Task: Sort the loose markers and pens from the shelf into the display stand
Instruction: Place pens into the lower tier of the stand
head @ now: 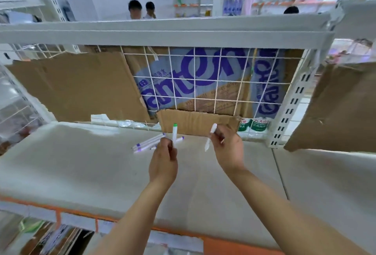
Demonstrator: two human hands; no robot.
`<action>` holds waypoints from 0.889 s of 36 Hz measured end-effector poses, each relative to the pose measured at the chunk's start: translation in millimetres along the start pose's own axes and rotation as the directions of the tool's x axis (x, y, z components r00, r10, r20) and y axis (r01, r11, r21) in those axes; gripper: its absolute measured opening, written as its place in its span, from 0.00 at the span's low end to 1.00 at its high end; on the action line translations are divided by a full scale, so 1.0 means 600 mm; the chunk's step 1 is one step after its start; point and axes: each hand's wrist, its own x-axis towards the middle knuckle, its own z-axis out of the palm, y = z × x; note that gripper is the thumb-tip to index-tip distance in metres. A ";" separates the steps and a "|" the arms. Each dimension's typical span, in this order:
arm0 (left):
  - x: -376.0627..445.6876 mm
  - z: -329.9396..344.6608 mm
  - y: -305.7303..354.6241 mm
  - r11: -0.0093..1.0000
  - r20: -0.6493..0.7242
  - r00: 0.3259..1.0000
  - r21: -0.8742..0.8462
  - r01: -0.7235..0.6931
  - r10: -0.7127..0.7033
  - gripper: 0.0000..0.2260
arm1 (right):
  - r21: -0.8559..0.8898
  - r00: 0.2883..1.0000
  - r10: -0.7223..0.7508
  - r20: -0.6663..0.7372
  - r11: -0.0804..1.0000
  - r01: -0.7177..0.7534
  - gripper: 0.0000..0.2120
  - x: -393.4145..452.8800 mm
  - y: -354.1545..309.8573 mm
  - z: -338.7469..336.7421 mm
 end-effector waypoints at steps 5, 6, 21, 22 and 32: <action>-0.013 0.017 0.017 0.997 0.089 0.994 -0.052 -0.055 0.059 0.04 | -0.201 0.997 0.065 -0.045 0.977 -0.072 0.05 -0.029 0.017 -0.036; -0.014 0.021 0.019 0.997 0.103 0.992 -0.054 -0.063 0.068 0.06 | -0.217 0.996 0.063 -0.065 0.973 -0.076 0.05 -0.037 0.021 -0.042; -0.078 0.105 0.117 0.933 0.378 0.866 -0.272 -0.235 0.328 0.02 | -0.232 0.890 0.280 -0.360 0.897 -0.376 0.07 -0.165 0.046 -0.205; -0.087 0.112 0.127 0.928 0.394 0.852 -0.280 -0.246 0.345 0.03 | -0.242 0.880 0.282 -0.382 0.889 -0.390 0.04 -0.174 0.050 -0.219; -0.202 0.188 0.256 0.858 0.493 0.706 -0.364 -0.362 0.507 0.09 | -0.401 0.764 0.213 -0.609 0.749 -0.527 0.04 -0.276 0.079 -0.395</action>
